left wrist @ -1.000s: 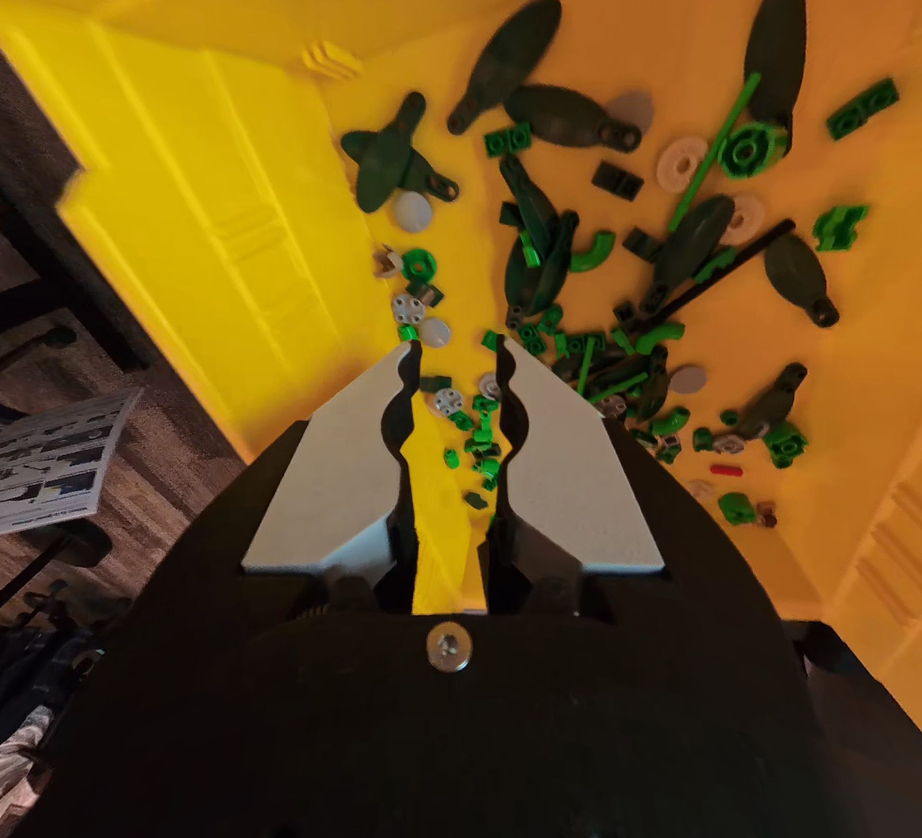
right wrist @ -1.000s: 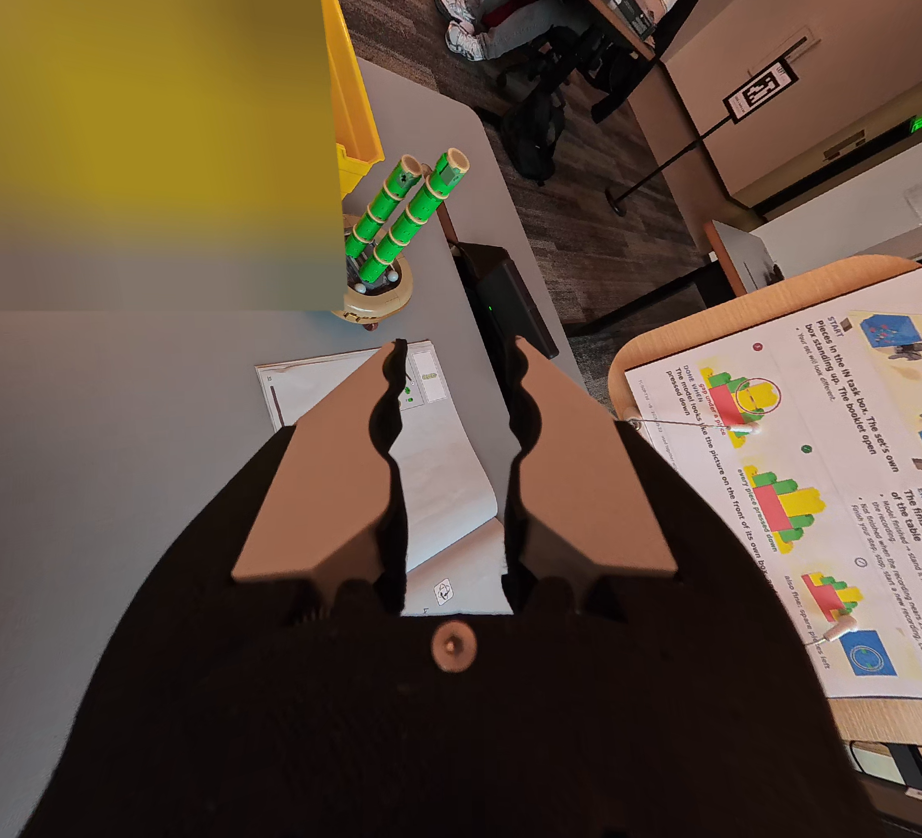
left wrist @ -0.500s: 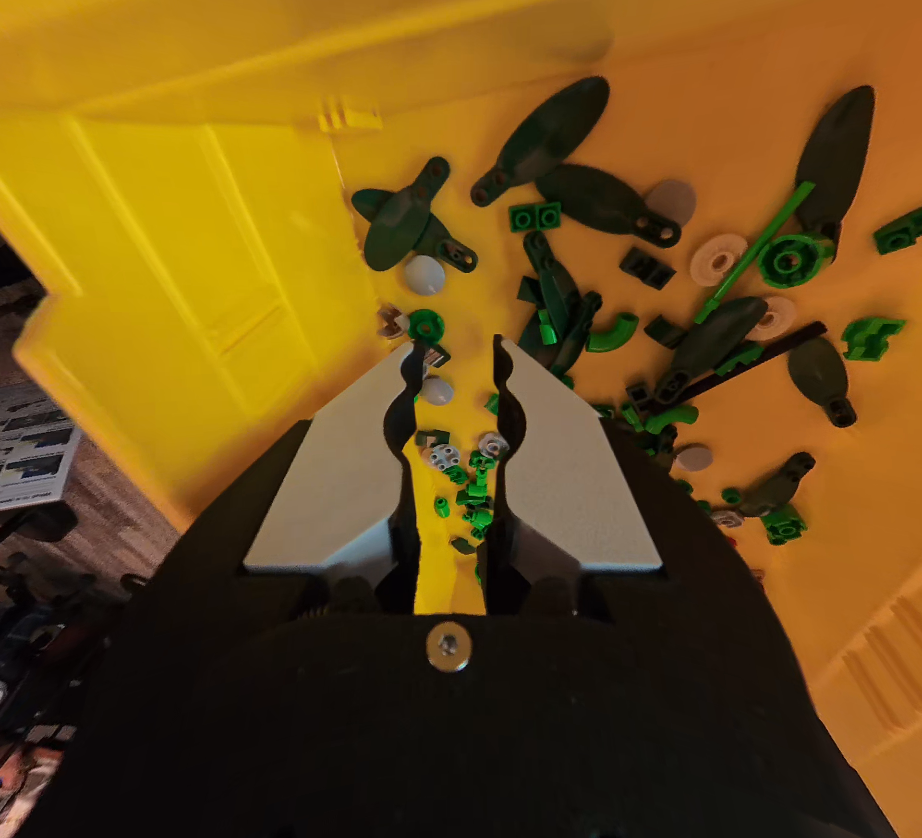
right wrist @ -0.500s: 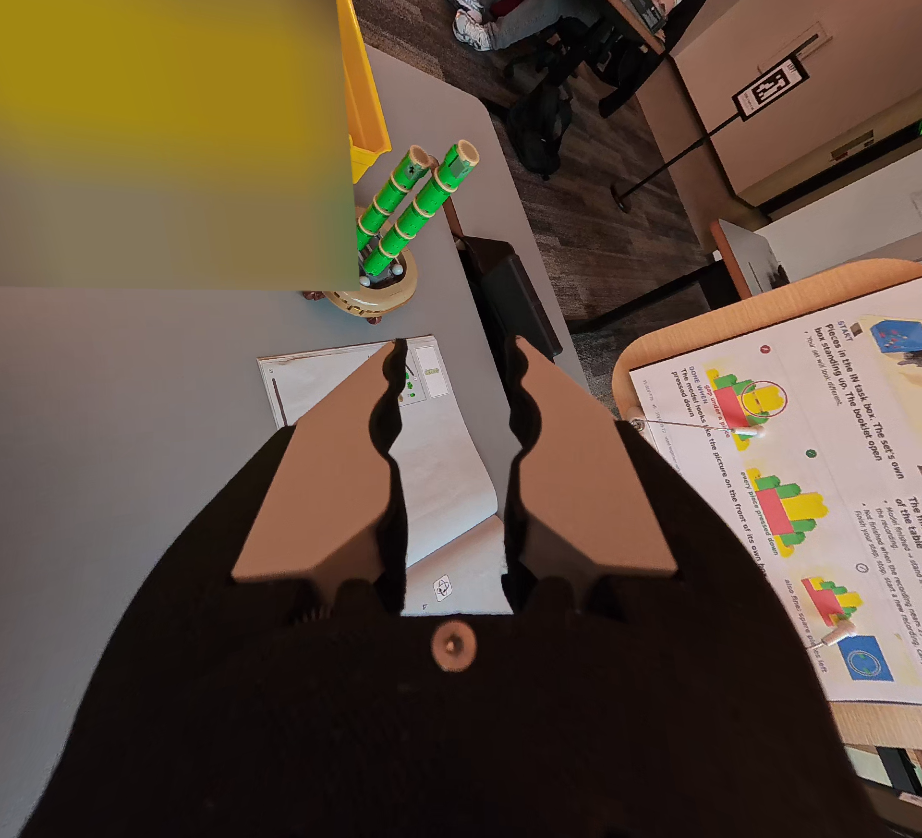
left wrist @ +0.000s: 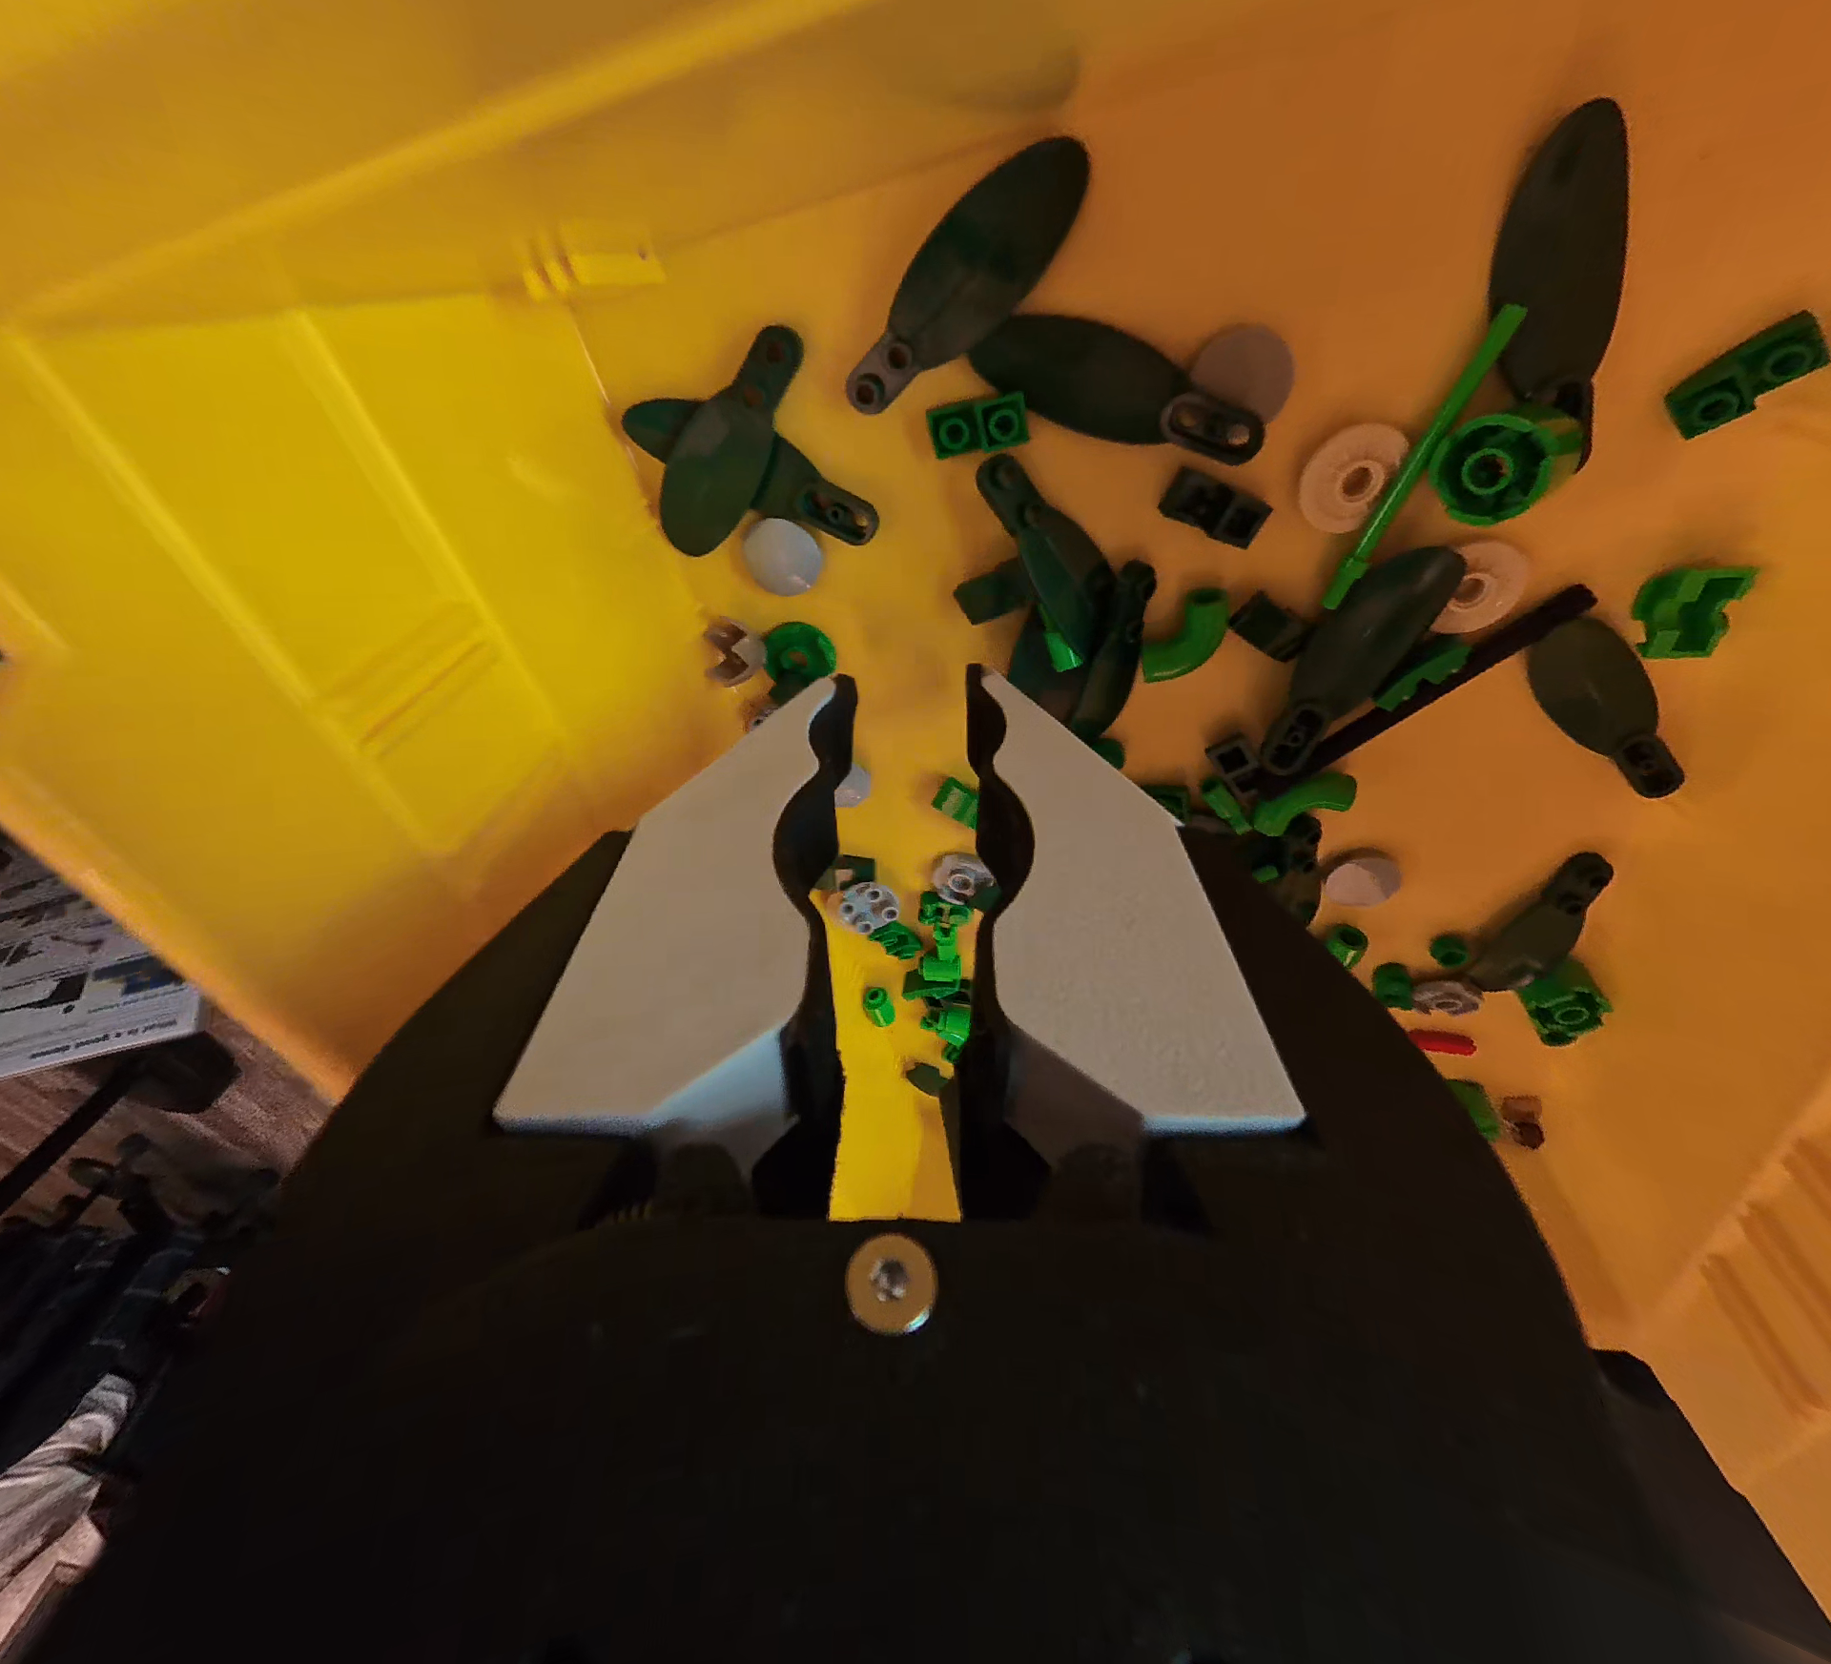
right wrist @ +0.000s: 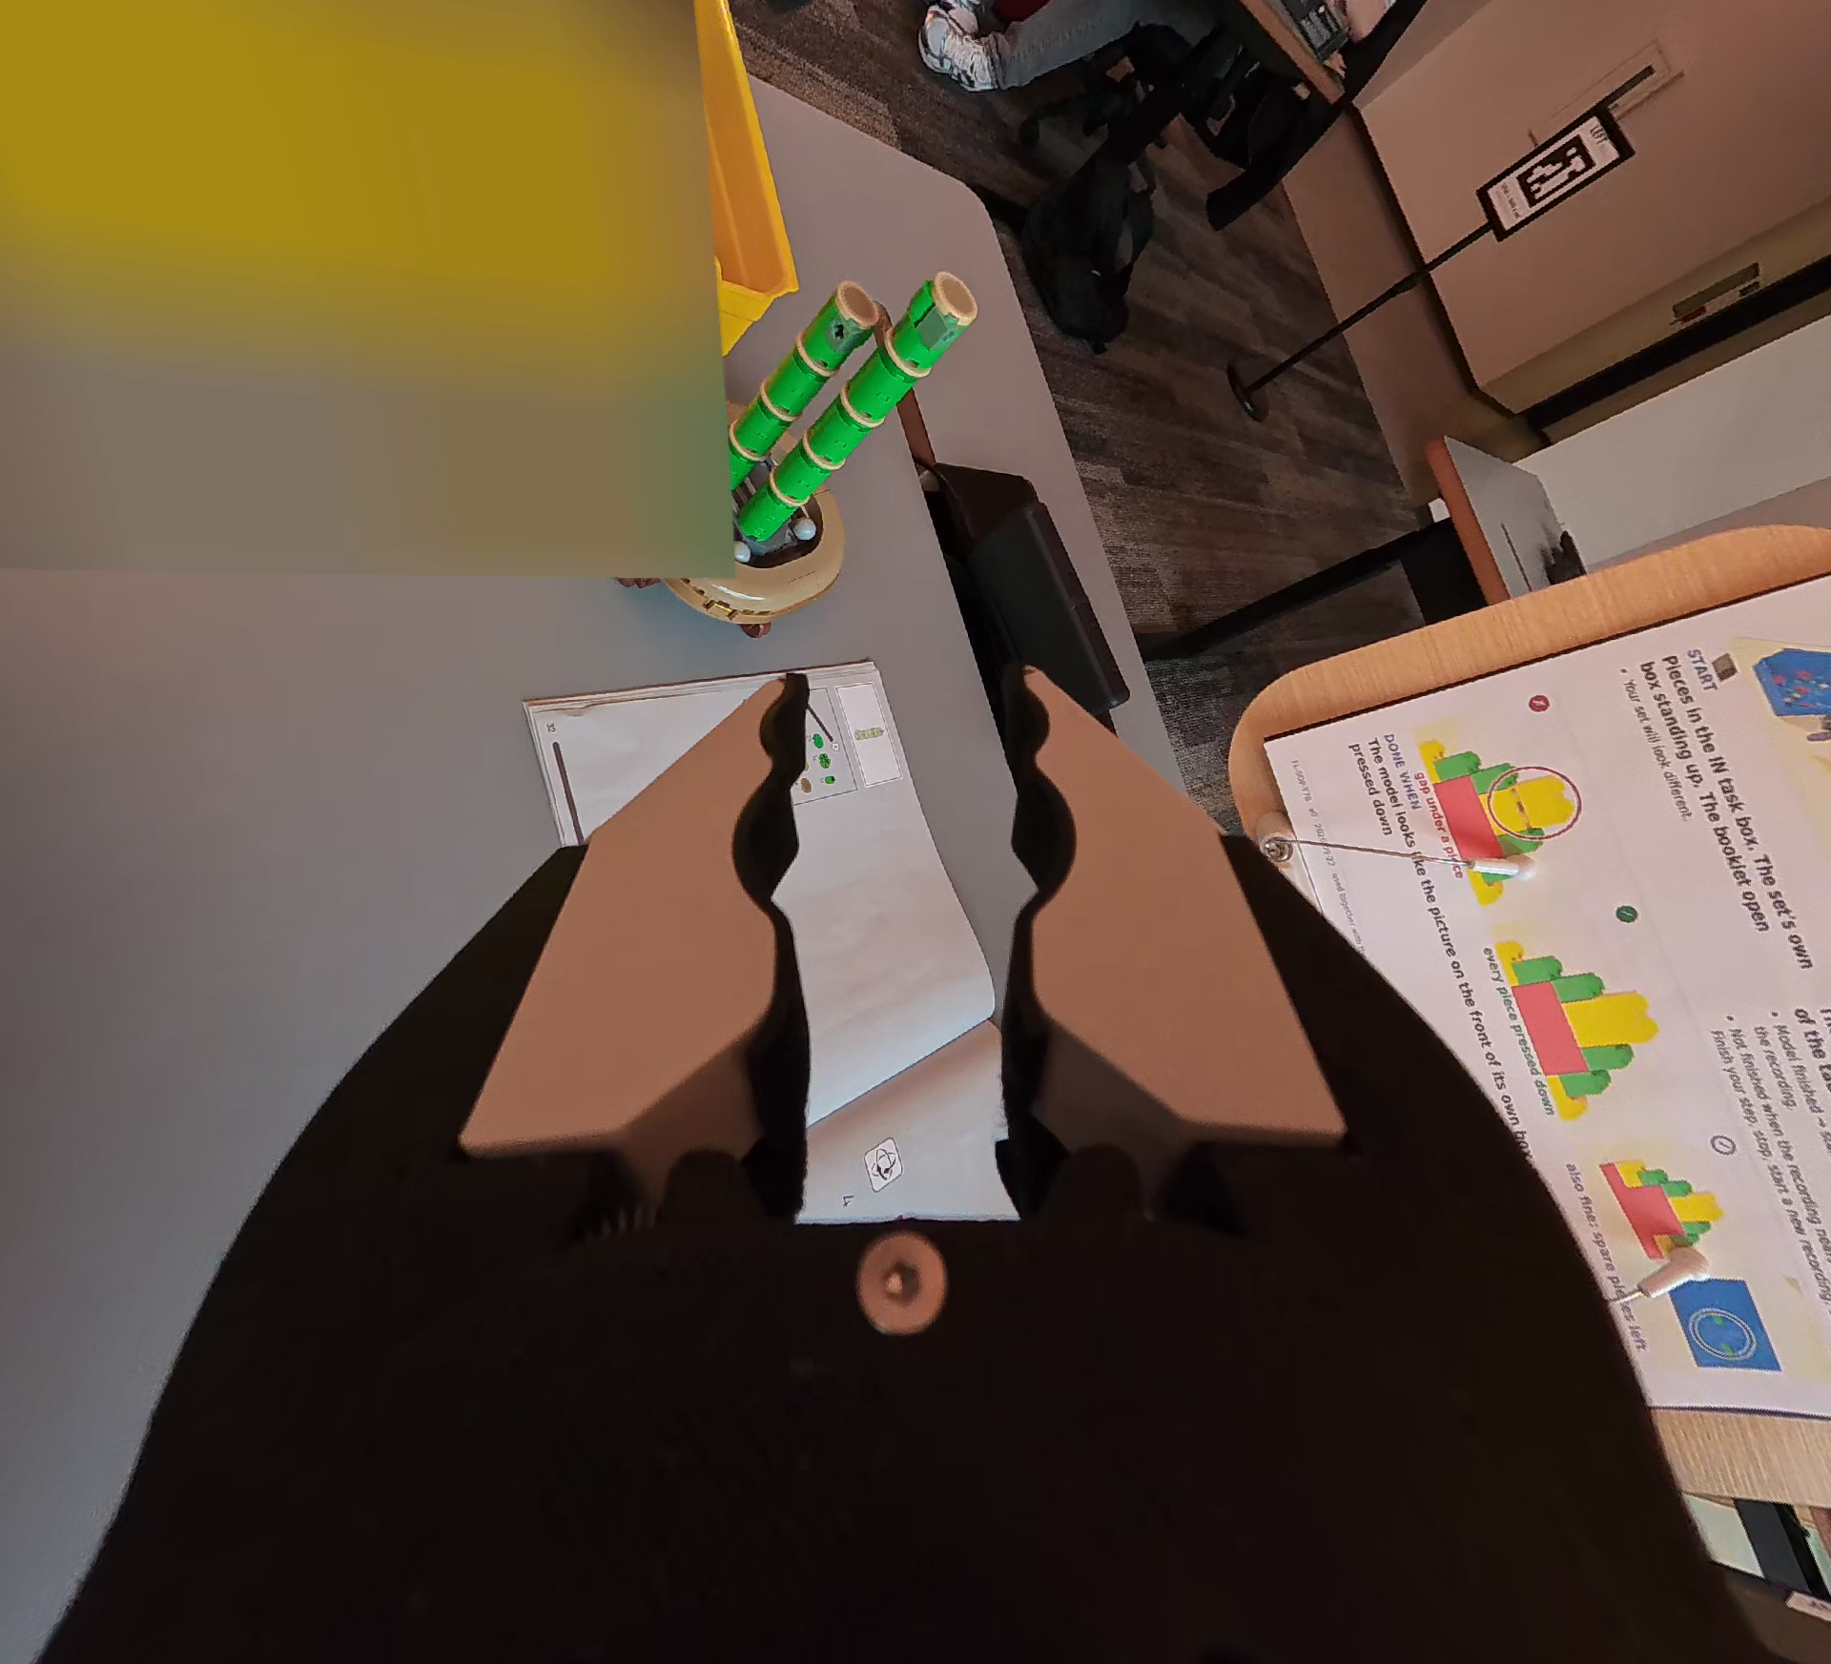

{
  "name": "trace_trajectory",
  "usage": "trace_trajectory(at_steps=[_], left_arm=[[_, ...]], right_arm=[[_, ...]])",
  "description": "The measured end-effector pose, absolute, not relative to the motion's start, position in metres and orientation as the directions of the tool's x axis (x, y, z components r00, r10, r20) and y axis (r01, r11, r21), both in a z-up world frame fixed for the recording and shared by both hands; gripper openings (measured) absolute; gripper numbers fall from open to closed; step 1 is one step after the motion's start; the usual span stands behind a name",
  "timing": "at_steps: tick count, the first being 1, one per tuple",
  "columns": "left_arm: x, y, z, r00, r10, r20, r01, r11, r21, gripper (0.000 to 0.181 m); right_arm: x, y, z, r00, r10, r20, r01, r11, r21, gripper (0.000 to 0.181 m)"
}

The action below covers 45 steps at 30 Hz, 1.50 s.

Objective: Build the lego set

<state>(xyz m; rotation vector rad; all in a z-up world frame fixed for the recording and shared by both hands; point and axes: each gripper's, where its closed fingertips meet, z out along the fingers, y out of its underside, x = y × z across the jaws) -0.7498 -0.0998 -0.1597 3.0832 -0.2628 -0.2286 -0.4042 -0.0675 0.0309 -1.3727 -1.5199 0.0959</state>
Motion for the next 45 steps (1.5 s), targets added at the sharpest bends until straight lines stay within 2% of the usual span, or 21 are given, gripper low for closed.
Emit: trace_trajectory(at_steps=[7,17,23,31,43,45], left_arm=[[-0.761,-0.096,-0.165,0.979,-0.128,-0.156,-0.122,-0.991,0.05,0.028],[-0.75,-0.097,-0.167,0.974,-0.185,-0.129,-0.178,-0.982,0.059,0.011],[-0.756,-0.096,-0.165,0.979,-0.145,-0.141,-0.14,-0.989,0.048,0.033],[-0.753,-0.097,-0.166,0.991,-0.096,-0.092,-0.093,-0.995,0.038,0.03],[-0.746,-0.102,-0.166,0.985,-0.148,-0.09,-0.143,-0.988,0.054,0.024],[-0.74,-0.105,-0.166,0.984,-0.171,-0.055,-0.167,-0.984,0.063,0.027]], right_arm=[[-0.404,-0.068,0.03,0.188,0.77,0.61,0.685,0.342,-0.643,0.04],[-0.406,-0.069,0.027,0.175,0.774,0.608,0.691,0.343,-0.636,0.04],[-0.405,-0.069,0.025,0.171,0.776,0.607,0.694,0.342,-0.634,0.04],[-0.406,-0.07,0.023,0.165,0.779,0.605,0.698,0.341,-0.629,0.041],[-0.407,-0.07,0.022,0.158,0.78,0.606,0.702,0.343,-0.624,0.04],[-0.407,-0.071,0.021,0.155,0.78,0.606,0.703,0.344,-0.622,0.04]])
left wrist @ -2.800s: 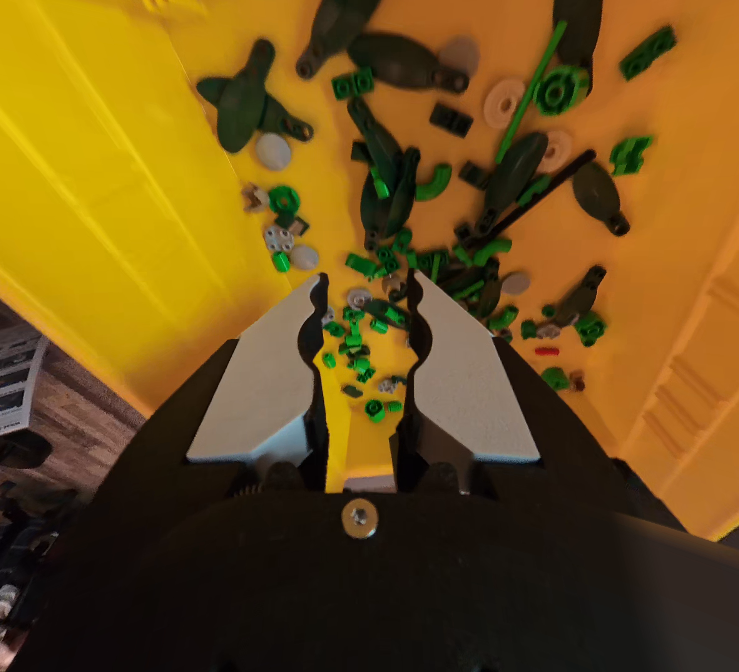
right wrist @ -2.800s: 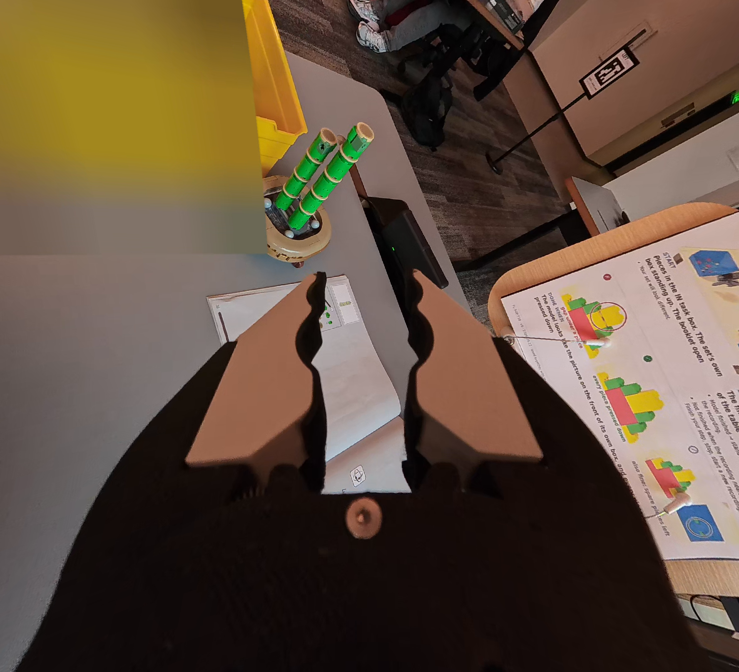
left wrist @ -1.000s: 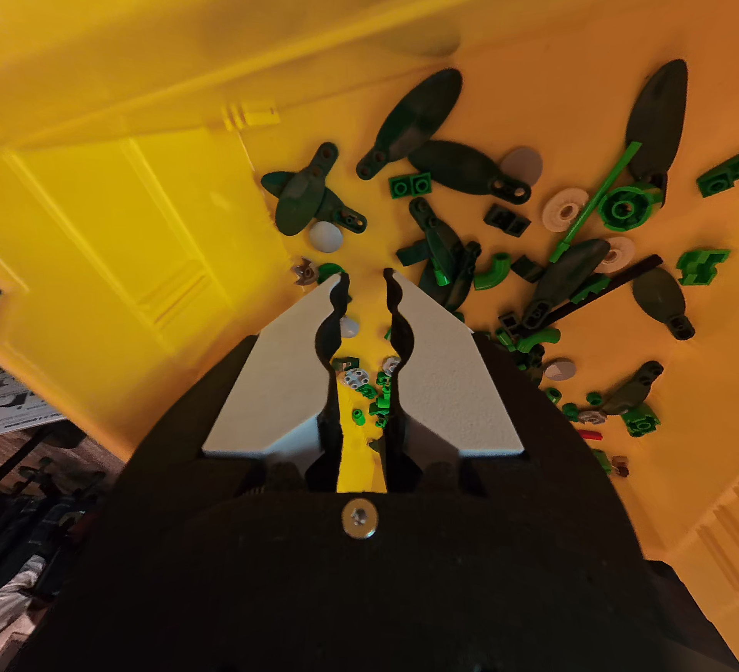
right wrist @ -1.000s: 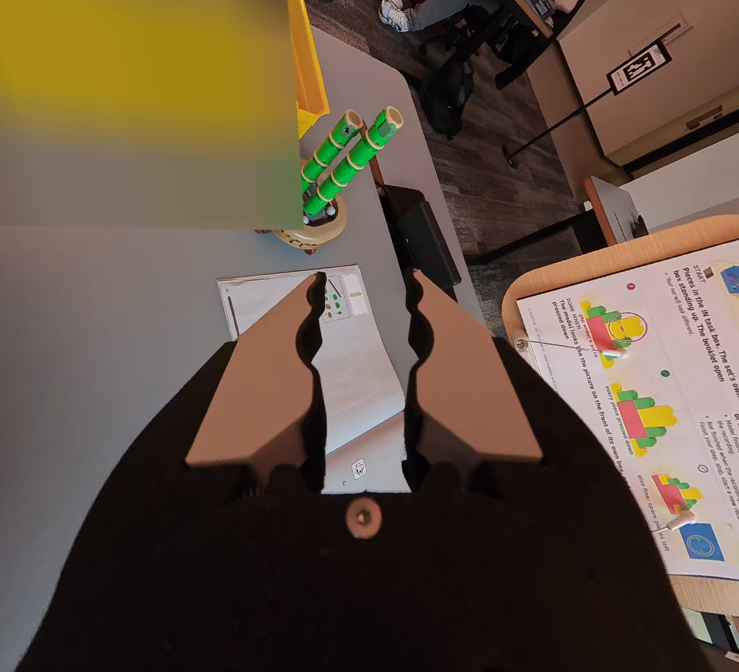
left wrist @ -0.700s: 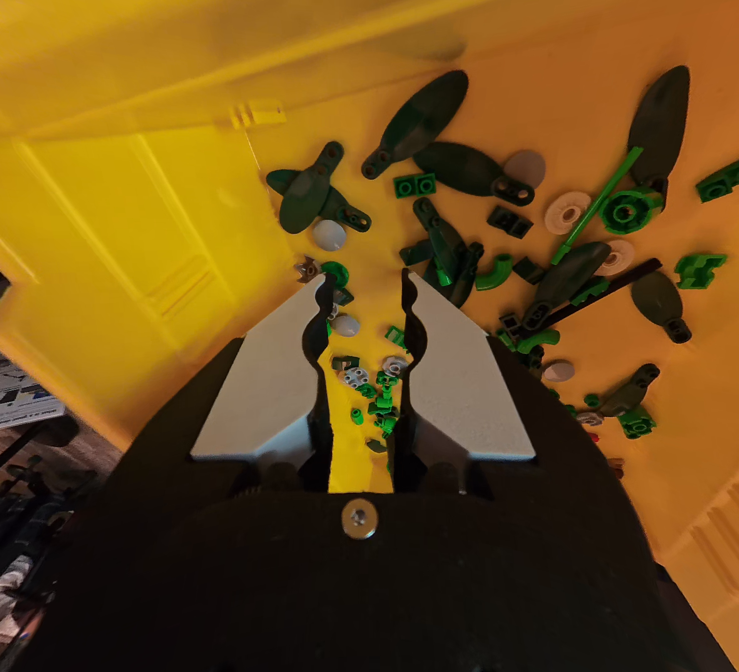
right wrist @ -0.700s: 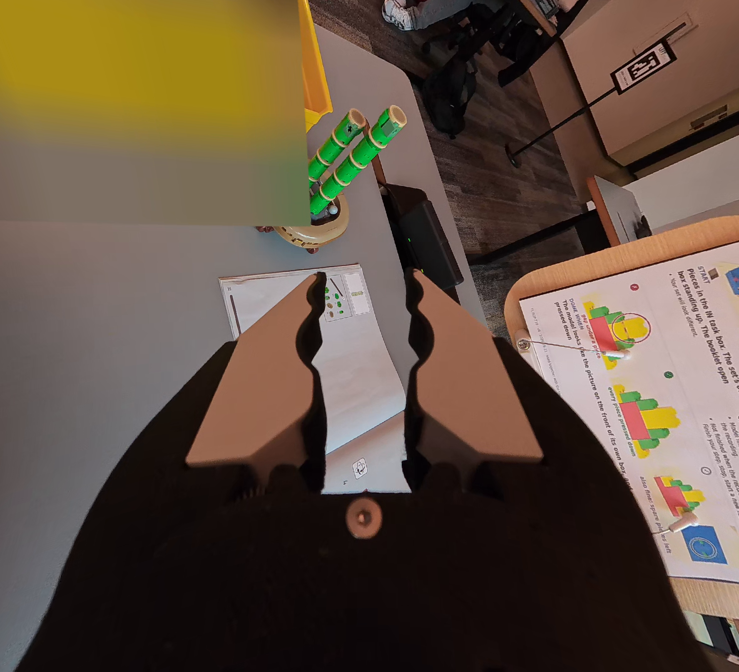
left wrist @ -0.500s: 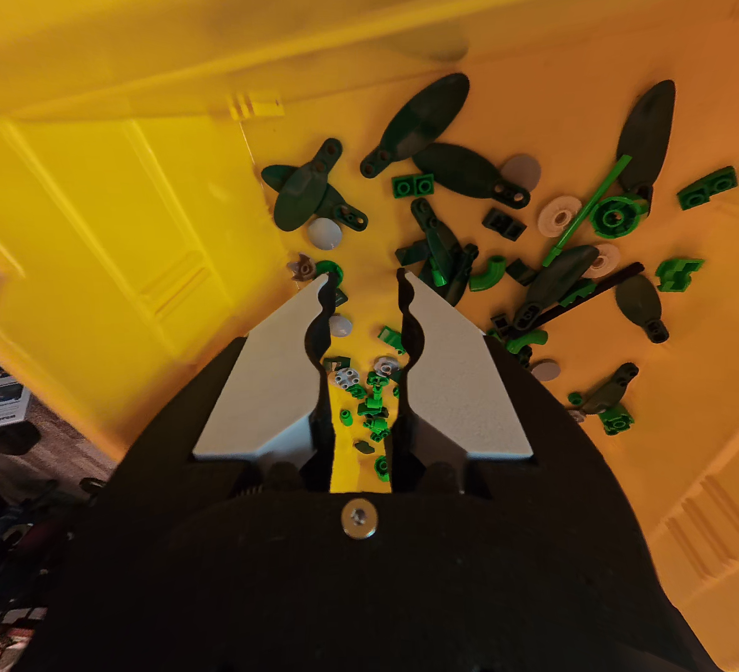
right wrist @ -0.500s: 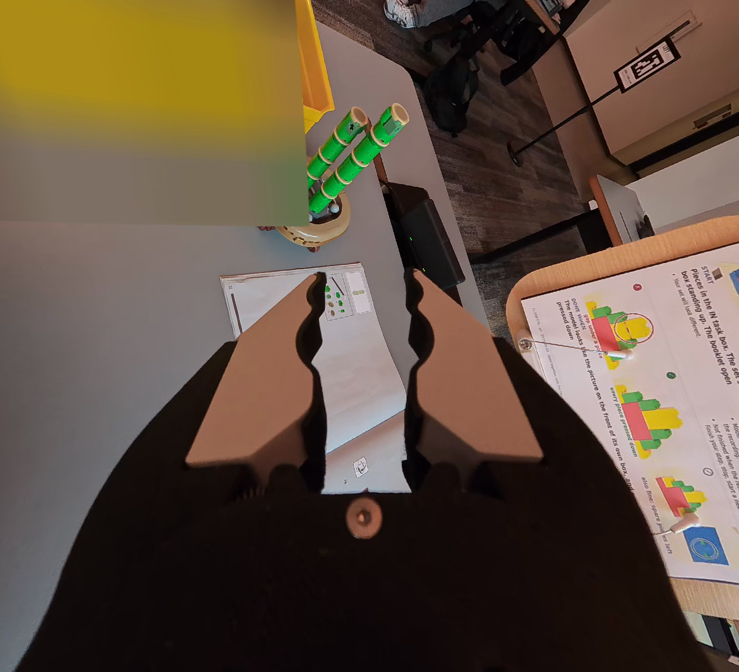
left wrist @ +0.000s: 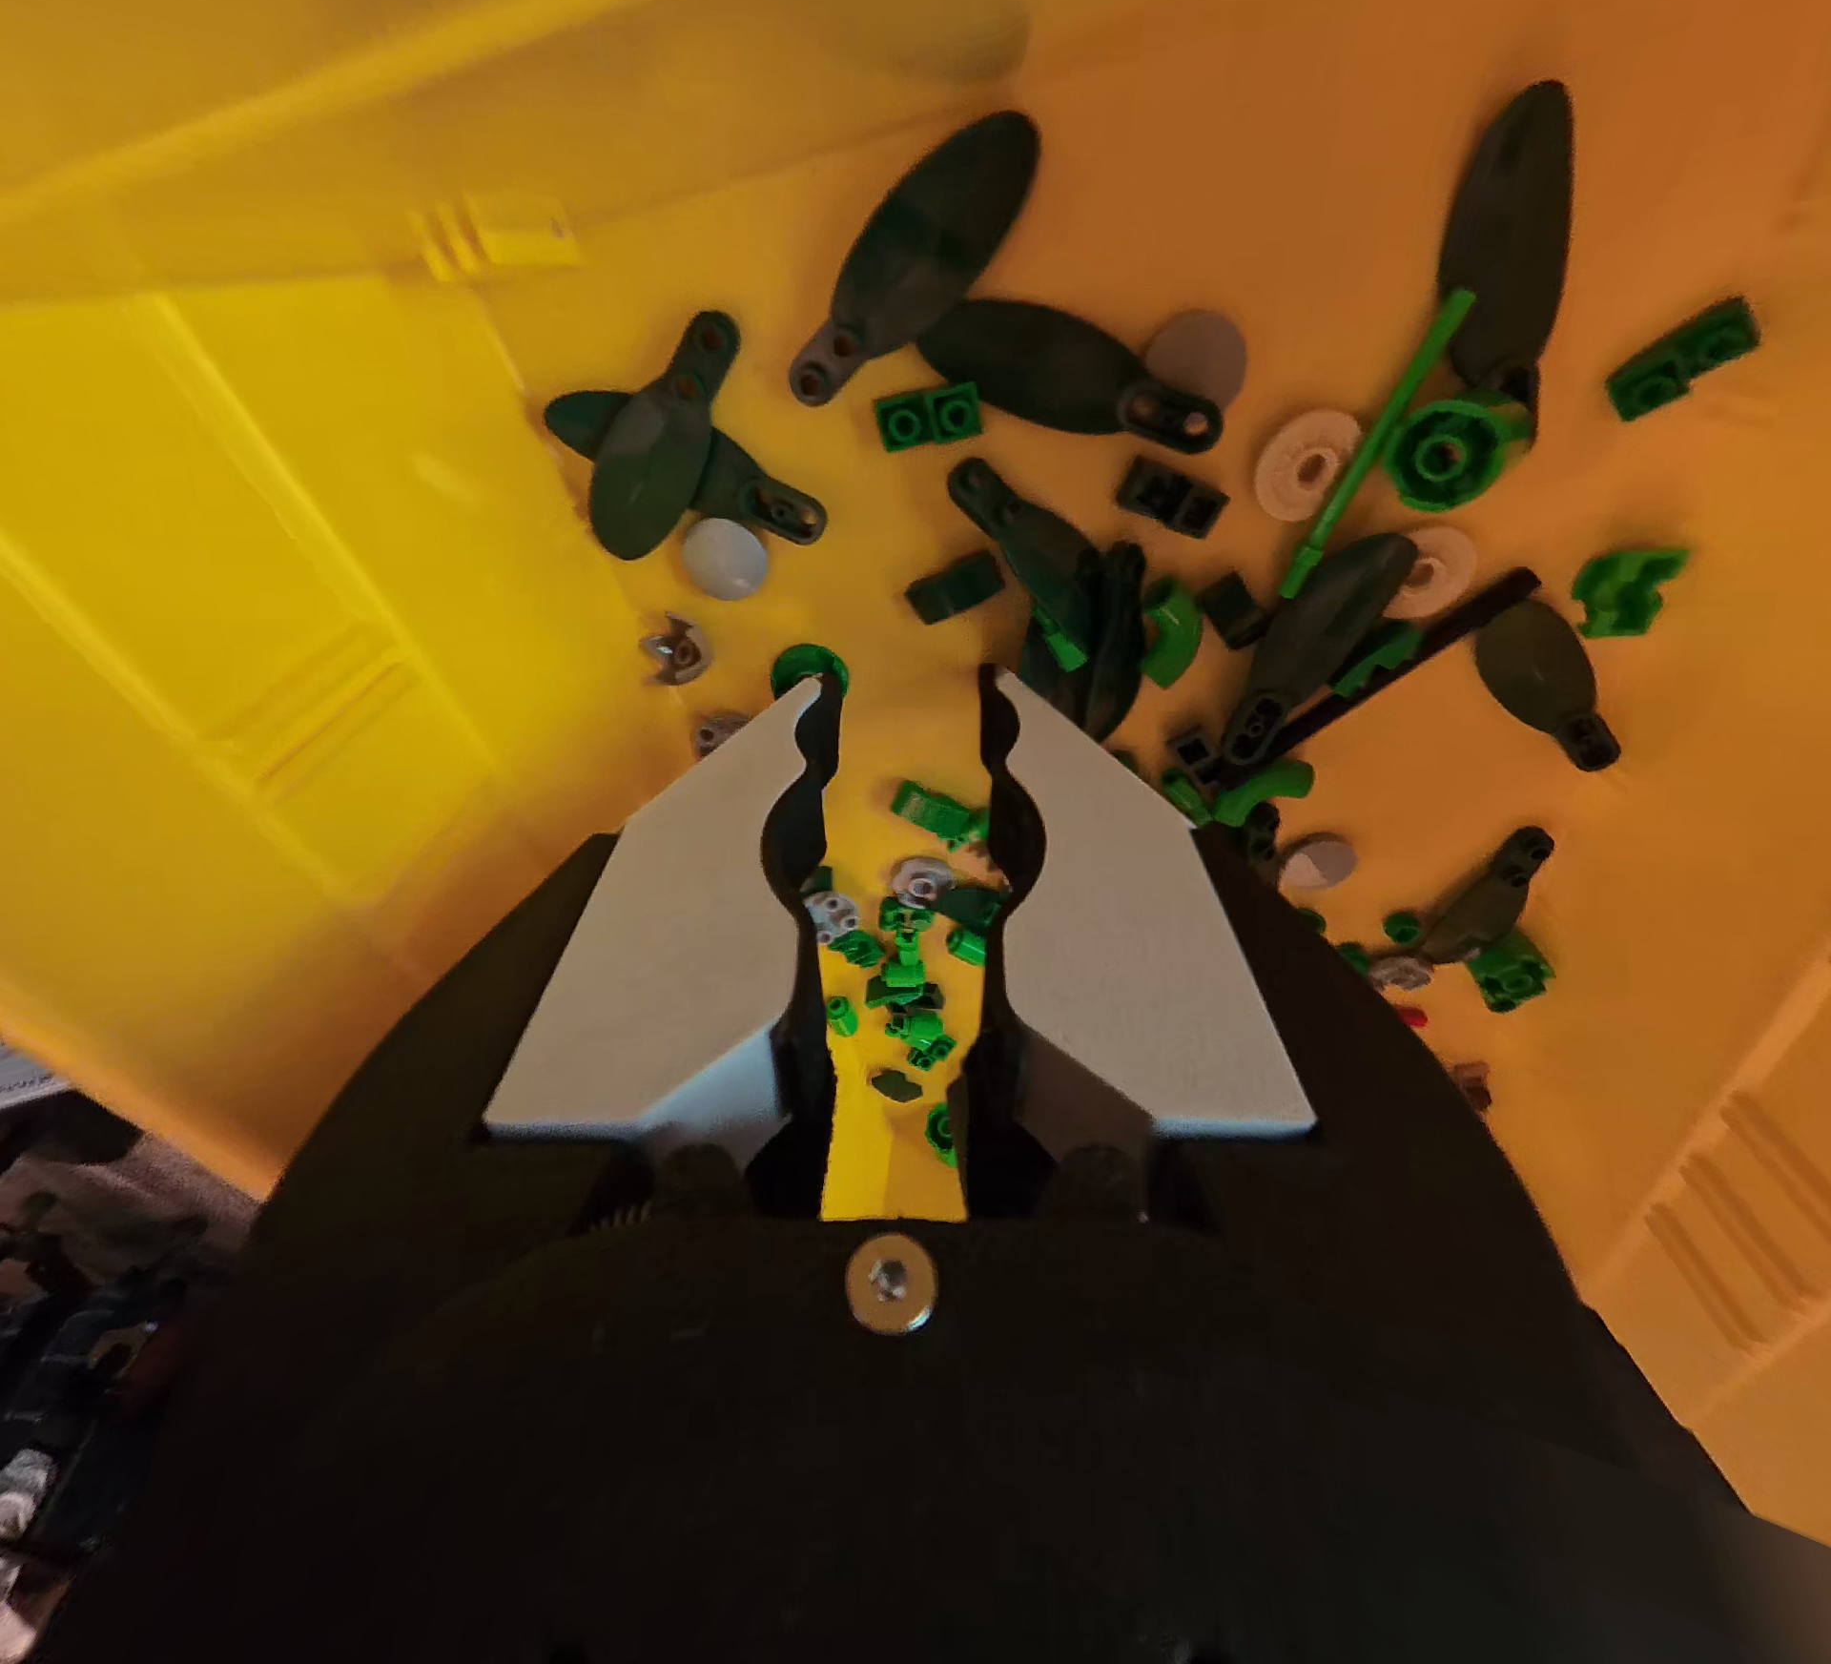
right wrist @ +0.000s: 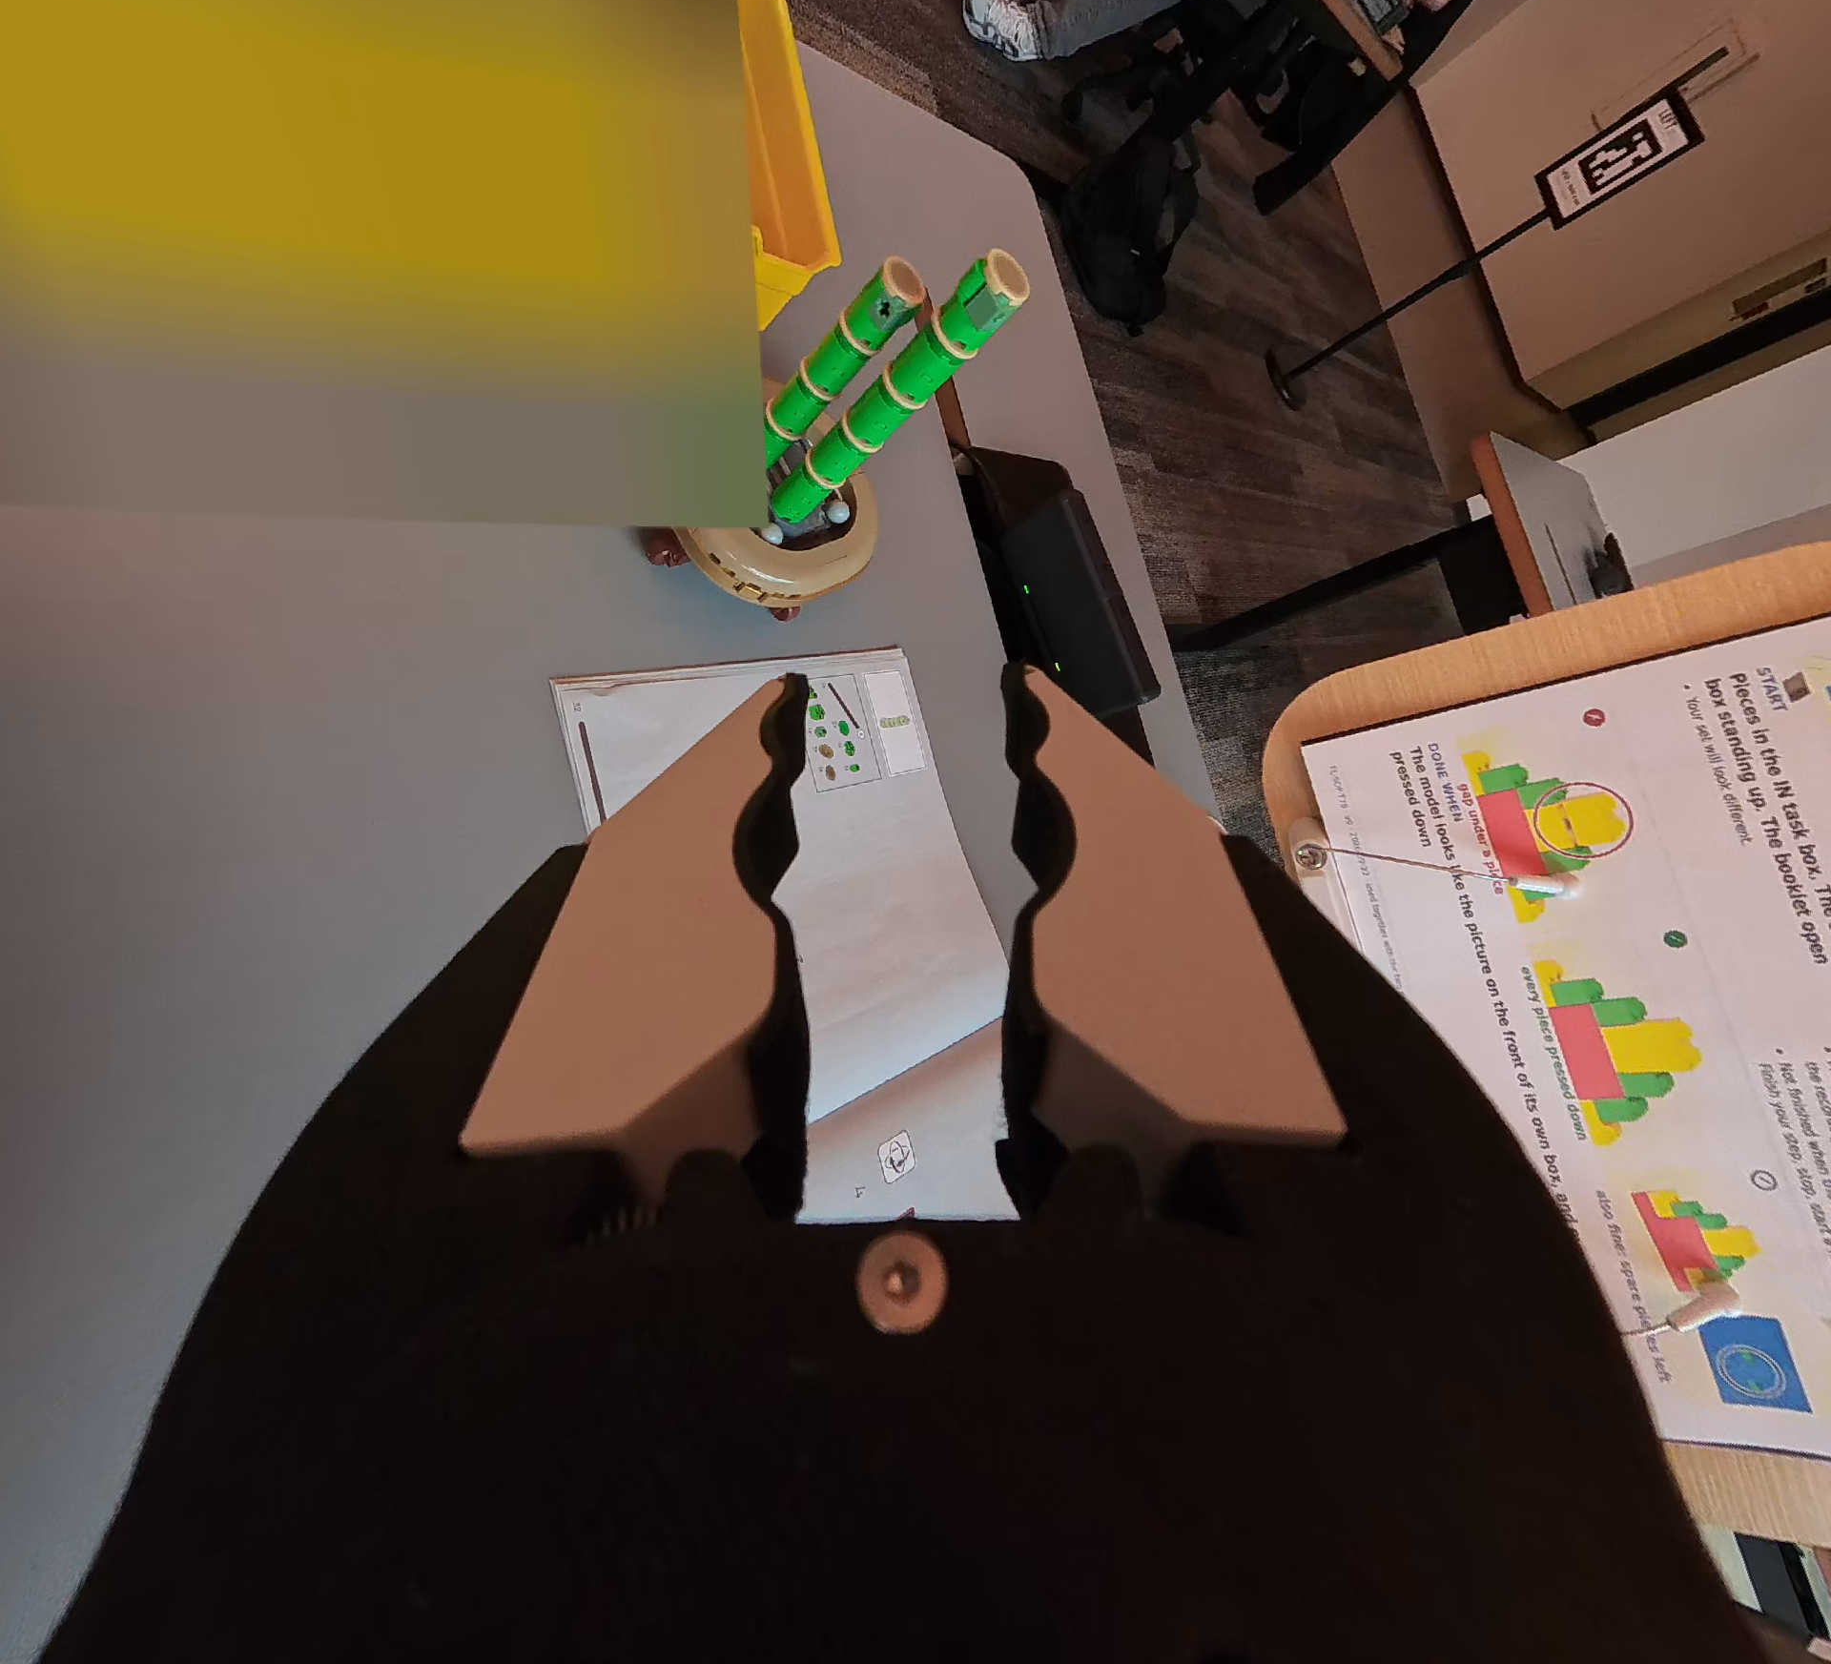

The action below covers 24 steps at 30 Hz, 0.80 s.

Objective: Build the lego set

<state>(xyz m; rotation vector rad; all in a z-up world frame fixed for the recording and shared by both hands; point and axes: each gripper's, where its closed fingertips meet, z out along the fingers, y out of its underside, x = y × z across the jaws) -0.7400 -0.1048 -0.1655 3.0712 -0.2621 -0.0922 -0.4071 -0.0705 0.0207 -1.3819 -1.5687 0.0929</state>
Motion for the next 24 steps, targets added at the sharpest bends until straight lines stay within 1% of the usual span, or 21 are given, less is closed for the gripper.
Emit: trace_trajectory(at_steps=[5,10,15,22,24], left_arm=[[-0.742,-0.096,-0.157,0.983,-0.172,-0.067,-0.173,-0.985,0.004,0.026],[-0.755,-0.099,-0.161,0.976,-0.179,-0.123,-0.175,-0.984,0.041,0.028],[-0.756,-0.101,-0.165,0.978,-0.174,-0.115,-0.168,-0.984,0.06,0.028],[-0.753,-0.102,-0.166,0.979,-0.181,-0.097,-0.175,-0.982,0.063,0.021],[-0.754,-0.104,-0.166,0.974,-0.198,-0.113,-0.19,-0.979,0.075,0.014]], right_arm=[[-0.407,-0.07,0.019,0.151,0.781,0.606,0.707,0.343,-0.618,0.04],[-0.407,-0.07,0.019,0.151,0.781,0.606,0.706,0.344,-0.619,0.04],[-0.407,-0.07,0.018,0.148,0.783,0.605,0.708,0.343,-0.618,0.04],[-0.408,-0.071,0.017,0.141,0.785,0.604,0.709,0.345,-0.614,0.04],[-0.408,-0.071,0.016,0.14,0.785,0.603,0.71,0.345,-0.614,0.04]])
